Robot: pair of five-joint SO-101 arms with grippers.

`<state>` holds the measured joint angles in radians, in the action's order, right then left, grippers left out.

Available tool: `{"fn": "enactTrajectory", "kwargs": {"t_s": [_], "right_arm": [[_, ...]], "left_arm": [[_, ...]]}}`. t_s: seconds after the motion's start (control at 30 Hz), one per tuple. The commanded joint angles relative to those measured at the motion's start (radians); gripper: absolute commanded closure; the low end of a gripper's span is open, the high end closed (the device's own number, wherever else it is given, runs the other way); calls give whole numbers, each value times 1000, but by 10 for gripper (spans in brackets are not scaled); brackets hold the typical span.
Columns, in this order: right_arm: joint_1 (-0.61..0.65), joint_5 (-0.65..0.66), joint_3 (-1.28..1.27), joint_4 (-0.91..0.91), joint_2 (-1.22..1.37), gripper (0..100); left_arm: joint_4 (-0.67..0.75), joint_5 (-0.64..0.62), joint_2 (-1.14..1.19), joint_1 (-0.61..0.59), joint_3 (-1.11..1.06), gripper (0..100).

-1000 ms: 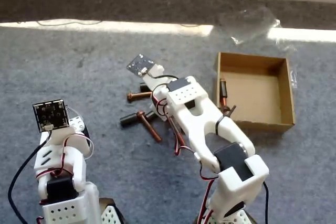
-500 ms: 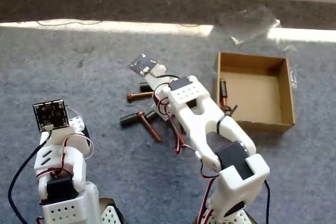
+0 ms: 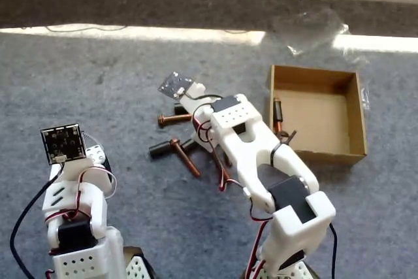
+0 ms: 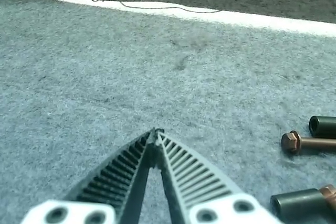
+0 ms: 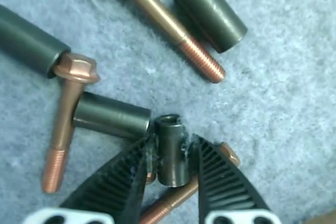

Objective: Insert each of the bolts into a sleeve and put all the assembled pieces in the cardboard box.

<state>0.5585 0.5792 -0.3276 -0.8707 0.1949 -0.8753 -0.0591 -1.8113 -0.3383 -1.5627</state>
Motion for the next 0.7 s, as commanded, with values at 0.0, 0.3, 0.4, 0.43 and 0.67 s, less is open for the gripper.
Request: {"fn": "enactTrajectory", "kwargs": {"t_s": [0.0, 0.3, 0.4, 0.43, 0.67], "right_arm": [[-12, 12, -2, -24, 1, 882], [-13, 15, -2, -19, 4, 882], [-13, 58, -2, -19, 4, 882], [-13, 58, -2, -19, 4, 882], [-13, 61, 4, -19, 62, 882]], "left_arm": [[23, 8, -12, -5, 5, 996], [23, 8, -12, -5, 5, 996], [23, 8, -12, -5, 5, 996], [23, 8, -12, -5, 5, 996], [23, 8, -12, -5, 5, 996]]}}
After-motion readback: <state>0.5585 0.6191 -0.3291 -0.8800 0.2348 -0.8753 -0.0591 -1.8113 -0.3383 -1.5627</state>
